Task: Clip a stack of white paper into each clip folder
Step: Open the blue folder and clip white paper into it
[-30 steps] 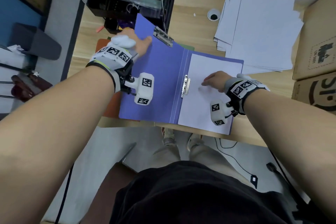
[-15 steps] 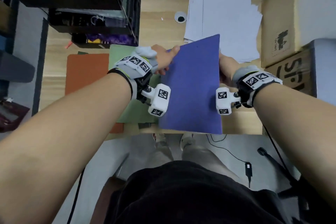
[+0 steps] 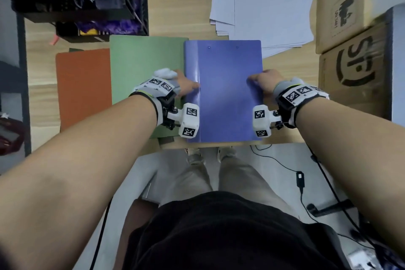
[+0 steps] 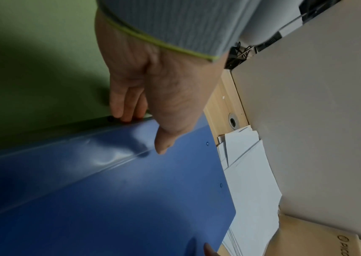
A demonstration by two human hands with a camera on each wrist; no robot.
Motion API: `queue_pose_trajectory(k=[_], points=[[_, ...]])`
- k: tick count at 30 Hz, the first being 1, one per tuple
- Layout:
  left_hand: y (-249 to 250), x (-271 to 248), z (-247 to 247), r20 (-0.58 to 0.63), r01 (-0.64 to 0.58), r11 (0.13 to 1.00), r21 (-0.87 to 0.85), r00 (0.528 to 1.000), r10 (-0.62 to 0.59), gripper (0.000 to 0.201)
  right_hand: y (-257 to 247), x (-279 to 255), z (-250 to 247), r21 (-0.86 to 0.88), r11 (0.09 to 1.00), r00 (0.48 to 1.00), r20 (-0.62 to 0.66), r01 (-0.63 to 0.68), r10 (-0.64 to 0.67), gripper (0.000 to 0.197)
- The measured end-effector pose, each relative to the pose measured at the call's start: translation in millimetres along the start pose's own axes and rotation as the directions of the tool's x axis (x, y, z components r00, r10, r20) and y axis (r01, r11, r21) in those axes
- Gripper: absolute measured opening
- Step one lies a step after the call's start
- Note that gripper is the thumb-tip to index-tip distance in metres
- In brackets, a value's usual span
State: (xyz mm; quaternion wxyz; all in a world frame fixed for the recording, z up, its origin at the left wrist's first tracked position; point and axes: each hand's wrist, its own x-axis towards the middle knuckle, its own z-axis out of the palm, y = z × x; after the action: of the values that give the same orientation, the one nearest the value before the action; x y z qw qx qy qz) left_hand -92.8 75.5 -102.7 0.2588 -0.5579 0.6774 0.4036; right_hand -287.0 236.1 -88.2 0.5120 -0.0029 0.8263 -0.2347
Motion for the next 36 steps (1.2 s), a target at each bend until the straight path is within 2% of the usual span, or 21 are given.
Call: queue_pose_trajectory(k=[1,3,5,10,14,18,20,22,24,28,31,33,36], points=[[-2,7,3,0.0,0.013,1.0,-0.023,1.0,-0.013,0.079,0,0,1,0.005,1.0,1.0,0.004,0.008,-0.008,0.022],[-1,6,3,0.028,0.06,0.995,-0.076,0.998,-0.058,0.064,2,6,0,0.044,0.999,1.0,0.017,0.009,-0.01,0.035],[-1,3,1,0.069,0.113,0.985,-0.13,0.992,-0.104,0.052,6,11,2,0.079,0.997,1.0,0.028,-0.011,0.009,0.04],[-2,5,6,0.115,0.135,0.958,-0.255,0.987,-0.108,0.053,16,27,-2,0.002,1.0,0.997,-0.073,-0.013,0.013,0.072],[13,-7,19,0.186,0.074,0.925,-0.373,0.982,-0.004,0.05,17,13,-14,-0.036,0.998,0.985,-0.165,-0.048,0.041,0.062],[38,-23,36,0.192,-0.033,0.959,-0.283,0.977,0.091,0.046,30,19,-37,-0.033,0.994,0.968,-0.235,-0.101,0.091,0.053],[51,-19,50,0.179,-0.087,0.973,-0.216,0.976,0.127,0.05,35,21,-52,-0.042,0.989,0.951,-0.284,-0.139,0.122,0.054],[61,-9,67,0.155,-0.142,0.987,-0.079,0.976,0.153,0.058,43,27,-64,-0.042,0.986,0.931,-0.339,-0.161,0.137,0.057],[69,15,90,0.165,-0.161,0.987,0.022,0.974,0.155,0.067,54,33,-76,-0.089,0.979,0.925,-0.354,-0.182,0.14,0.052],[89,8,108,0.239,-0.201,0.971,0.132,0.957,0.165,0.066,68,40,-89,-0.222,0.946,0.921,-0.362,-0.237,0.146,0.049],[93,6,114,0.238,-0.22,0.967,0.131,0.954,0.184,0.069,61,38,-83,-0.296,0.923,0.904,-0.414,-0.246,0.109,0.053],[97,5,114,0.23,-0.234,0.965,0.117,0.952,0.203,0.063,57,39,-76,-0.296,0.928,0.908,-0.408,-0.227,0.091,0.064],[105,-9,105,0.248,-0.254,0.958,0.135,0.944,0.215,0.039,59,47,-72,-0.317,0.926,0.921,-0.382,-0.204,0.072,0.069]])
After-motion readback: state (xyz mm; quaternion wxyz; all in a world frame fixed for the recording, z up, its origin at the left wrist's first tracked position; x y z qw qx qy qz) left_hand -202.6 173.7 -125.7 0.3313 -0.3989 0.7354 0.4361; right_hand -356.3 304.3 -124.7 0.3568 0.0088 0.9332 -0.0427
